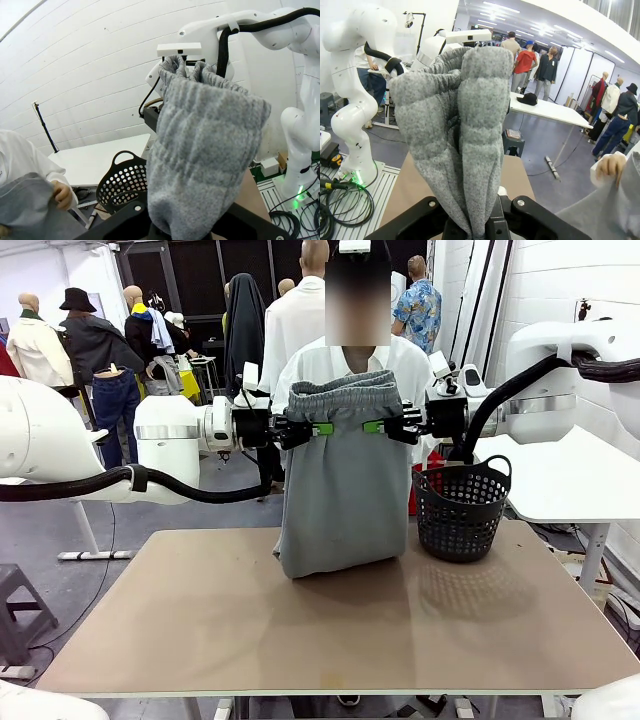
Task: Fold the training pants.
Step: Release the ends of the Training pants and then grab the overlapped ends.
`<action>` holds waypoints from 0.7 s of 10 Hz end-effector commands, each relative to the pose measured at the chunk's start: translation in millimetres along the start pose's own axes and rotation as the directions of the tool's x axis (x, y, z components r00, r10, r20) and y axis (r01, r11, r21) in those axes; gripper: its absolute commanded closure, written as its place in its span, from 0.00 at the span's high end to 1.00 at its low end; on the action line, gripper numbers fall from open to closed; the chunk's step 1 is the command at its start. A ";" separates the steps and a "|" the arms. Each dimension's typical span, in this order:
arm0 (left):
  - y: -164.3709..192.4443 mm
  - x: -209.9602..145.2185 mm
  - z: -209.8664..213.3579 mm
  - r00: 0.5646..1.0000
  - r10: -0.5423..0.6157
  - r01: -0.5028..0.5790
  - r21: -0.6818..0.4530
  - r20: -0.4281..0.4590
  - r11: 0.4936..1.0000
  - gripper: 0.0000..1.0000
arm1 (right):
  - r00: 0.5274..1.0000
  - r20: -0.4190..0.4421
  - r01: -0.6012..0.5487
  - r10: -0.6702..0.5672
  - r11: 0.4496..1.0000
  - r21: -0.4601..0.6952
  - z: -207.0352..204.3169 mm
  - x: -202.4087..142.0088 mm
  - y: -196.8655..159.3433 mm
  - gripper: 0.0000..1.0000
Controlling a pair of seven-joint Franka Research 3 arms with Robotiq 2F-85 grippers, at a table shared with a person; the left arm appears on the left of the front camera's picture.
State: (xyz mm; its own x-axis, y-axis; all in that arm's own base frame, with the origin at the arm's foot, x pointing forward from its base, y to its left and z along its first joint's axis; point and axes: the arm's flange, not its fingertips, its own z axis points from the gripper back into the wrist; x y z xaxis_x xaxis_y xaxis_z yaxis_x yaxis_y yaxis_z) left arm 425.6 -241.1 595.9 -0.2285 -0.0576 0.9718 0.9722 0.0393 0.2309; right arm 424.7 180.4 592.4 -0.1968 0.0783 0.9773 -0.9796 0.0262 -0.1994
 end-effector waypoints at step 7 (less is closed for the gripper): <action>-1.8 3.0 1.4 1.000 -0.004 0.004 -0.009 0.008 1.000 0.00 | 1.000 0.008 -0.008 0.008 1.000 0.001 -1.5 2.0 1.1 0.00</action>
State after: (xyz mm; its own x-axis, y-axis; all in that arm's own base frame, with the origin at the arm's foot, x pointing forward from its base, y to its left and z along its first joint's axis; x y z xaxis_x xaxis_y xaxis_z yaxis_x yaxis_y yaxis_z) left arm 425.6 -241.1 595.9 -0.2286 -0.0576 0.9718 0.9722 0.0393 0.2310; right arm 424.7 180.4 592.4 -0.1969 0.0783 0.9773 -0.9796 0.0261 -0.1994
